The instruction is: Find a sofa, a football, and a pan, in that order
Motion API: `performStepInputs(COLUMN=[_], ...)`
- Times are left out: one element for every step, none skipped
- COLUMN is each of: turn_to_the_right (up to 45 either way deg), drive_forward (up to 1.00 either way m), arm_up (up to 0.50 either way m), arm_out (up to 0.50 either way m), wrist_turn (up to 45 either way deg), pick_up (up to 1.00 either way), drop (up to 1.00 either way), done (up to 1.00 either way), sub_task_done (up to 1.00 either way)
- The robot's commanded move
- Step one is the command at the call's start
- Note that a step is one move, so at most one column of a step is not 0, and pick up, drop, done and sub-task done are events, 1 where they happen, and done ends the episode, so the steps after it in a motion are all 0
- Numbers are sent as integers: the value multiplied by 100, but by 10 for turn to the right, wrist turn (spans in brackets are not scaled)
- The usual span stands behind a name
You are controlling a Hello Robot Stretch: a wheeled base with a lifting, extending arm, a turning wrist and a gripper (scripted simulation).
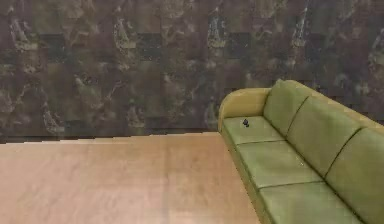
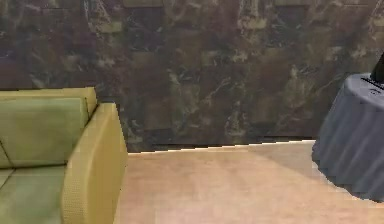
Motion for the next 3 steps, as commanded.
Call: performStepInputs(turn_to_the_right=[300,0,450], drive_forward=[0,0,0], arm_up=[0,0,0], arm_out=[0,0,0], wrist_turn=[0,0,0], pick_up=[0,0,0], drop=[0,0,0], done=[0,0,0], sub_task_done=[0,100,0])
